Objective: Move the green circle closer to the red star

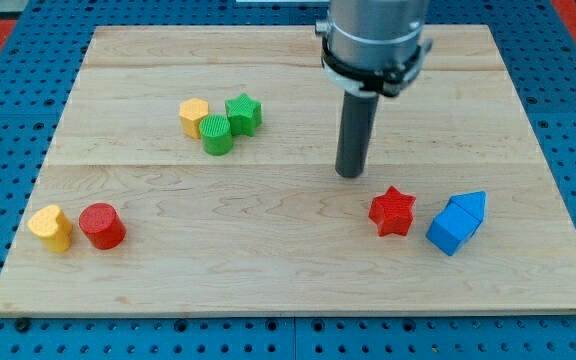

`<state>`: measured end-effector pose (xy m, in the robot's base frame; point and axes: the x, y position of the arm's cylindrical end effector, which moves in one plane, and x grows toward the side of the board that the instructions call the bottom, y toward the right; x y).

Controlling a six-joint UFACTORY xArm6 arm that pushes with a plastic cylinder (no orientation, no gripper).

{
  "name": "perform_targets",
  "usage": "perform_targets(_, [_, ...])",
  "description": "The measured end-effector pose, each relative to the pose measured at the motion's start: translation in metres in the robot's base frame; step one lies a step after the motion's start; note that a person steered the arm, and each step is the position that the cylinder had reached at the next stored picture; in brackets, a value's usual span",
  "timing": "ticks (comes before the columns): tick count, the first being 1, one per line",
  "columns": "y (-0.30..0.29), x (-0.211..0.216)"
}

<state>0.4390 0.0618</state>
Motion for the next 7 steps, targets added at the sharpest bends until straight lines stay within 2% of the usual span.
perform_targets(1, [-0.034, -0.059])
perform_targets(2, [-0.101, -0.122])
perform_targets(3, [-0.195, -0.121])
perform_targets(4, [-0.211, -0.093])
perform_targets(6, [-0.212, -0.093])
perform_targets(7, [-0.181, -0.069])
